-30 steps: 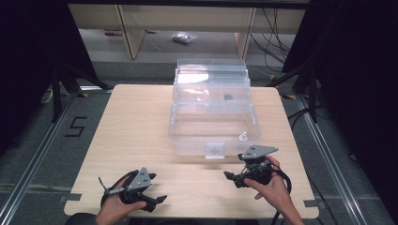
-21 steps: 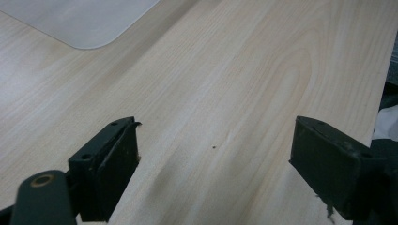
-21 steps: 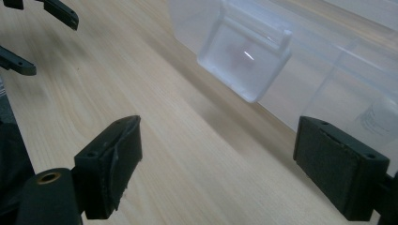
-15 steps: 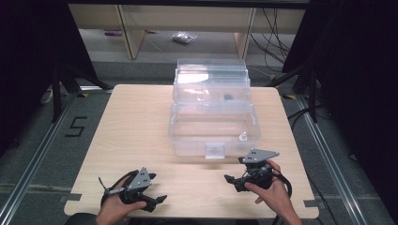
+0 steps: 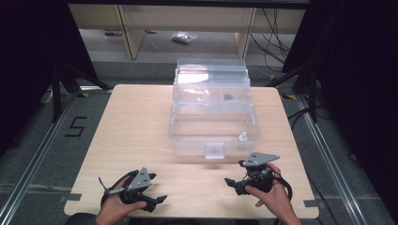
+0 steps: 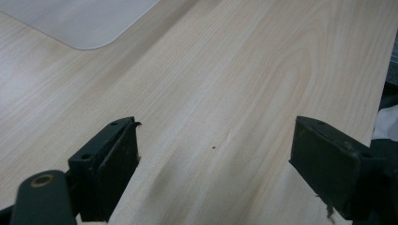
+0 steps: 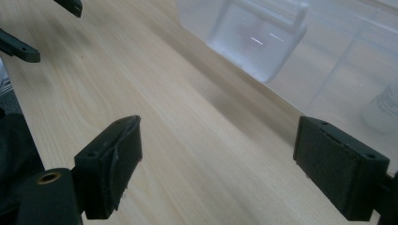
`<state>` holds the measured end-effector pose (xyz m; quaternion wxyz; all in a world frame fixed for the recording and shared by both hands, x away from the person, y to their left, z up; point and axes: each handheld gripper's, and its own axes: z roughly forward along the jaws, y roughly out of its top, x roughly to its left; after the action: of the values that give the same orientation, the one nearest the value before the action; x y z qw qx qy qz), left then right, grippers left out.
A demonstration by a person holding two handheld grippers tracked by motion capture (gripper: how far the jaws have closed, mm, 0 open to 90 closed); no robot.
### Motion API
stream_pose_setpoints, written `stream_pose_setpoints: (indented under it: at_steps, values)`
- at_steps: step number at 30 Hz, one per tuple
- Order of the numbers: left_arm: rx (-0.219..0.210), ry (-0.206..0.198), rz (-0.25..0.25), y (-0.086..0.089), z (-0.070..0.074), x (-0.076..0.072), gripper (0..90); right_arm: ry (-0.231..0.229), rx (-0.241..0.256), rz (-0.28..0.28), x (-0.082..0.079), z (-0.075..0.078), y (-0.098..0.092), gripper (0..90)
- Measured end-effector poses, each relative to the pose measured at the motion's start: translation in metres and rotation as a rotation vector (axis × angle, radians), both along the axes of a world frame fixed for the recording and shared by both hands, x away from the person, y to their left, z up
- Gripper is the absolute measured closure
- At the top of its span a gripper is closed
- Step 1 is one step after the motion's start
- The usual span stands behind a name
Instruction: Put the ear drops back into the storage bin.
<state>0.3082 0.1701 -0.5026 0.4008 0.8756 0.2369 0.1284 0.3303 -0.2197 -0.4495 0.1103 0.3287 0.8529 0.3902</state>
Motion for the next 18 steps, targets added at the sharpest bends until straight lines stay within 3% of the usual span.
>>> stream_pose_setpoints:
  at_steps: [2, 6, 18]
  values:
    - [-0.002, 0.001, 0.001, 0.0, 0.0, 0.0, 15.0, 0.015, 0.005, -0.008, -0.0026, -0.0008, 0.0001, 16.7]
    - [-0.001, 0.001, 0.0, 0.0, 0.0, -0.0001, 15.0, -0.009, -0.006, 0.006, -0.002, -0.003, -0.0022, 16.7]
    - [-0.001, 0.0, 0.0, 0.0001, 0.0002, -0.0001, 15.0, 0.031, -0.015, -0.003, -0.0087, -0.0091, -0.0047, 16.7]
